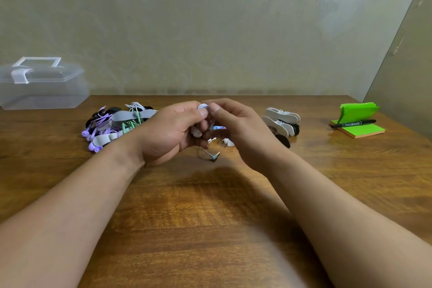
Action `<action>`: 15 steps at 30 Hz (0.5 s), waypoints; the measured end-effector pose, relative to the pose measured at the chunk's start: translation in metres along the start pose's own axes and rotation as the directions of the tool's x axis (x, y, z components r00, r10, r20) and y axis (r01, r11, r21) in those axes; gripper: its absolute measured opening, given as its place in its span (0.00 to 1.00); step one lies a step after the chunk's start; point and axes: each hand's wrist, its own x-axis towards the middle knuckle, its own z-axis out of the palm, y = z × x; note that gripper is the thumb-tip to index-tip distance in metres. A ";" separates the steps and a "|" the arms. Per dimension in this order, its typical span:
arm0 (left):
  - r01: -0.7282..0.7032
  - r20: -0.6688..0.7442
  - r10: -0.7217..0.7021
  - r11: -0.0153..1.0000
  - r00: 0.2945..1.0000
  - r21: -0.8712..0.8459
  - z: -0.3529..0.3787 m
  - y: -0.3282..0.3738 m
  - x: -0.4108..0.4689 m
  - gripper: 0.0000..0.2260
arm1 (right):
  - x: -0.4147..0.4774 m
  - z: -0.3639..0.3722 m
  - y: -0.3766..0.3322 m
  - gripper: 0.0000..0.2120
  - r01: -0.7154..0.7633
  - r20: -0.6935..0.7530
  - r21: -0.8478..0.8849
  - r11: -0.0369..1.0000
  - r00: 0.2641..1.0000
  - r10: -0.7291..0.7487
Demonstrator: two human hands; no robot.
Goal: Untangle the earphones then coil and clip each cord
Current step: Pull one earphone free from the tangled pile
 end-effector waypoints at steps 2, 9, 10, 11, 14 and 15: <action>0.015 -0.005 -0.014 1.000 1.000 0.018 0.002 -0.001 0.000 0.08 | 0.000 -0.001 0.002 0.12 0.022 -0.020 -0.026 0.999 1.000 -0.022; -0.007 -0.101 0.018 0.994 0.995 0.107 0.015 -0.004 0.001 0.14 | 0.004 -0.005 0.007 0.10 0.012 -0.081 -0.101 0.995 0.996 -0.020; -0.003 -0.110 0.012 0.996 0.994 0.086 0.017 -0.004 0.001 0.13 | 0.004 -0.004 0.008 0.10 0.012 -0.093 -0.123 0.992 0.995 -0.024; 0.005 -0.118 0.003 0.998 0.993 0.069 0.017 -0.003 0.001 0.12 | 0.005 -0.003 0.009 0.09 0.008 -0.098 -0.141 0.990 0.995 -0.022; 0.022 -0.163 -0.015 0.999 0.986 0.042 0.017 -0.003 0.002 0.10 | 0.008 -0.012 0.005 0.08 -0.020 -0.142 -0.225 0.974 0.990 -0.013; 0.027 -0.185 -0.022 0.999 0.982 0.023 0.015 -0.003 0.003 0.10 | 0.011 -0.021 0.003 0.08 -0.031 -0.208 -0.303 0.952 0.978 -0.034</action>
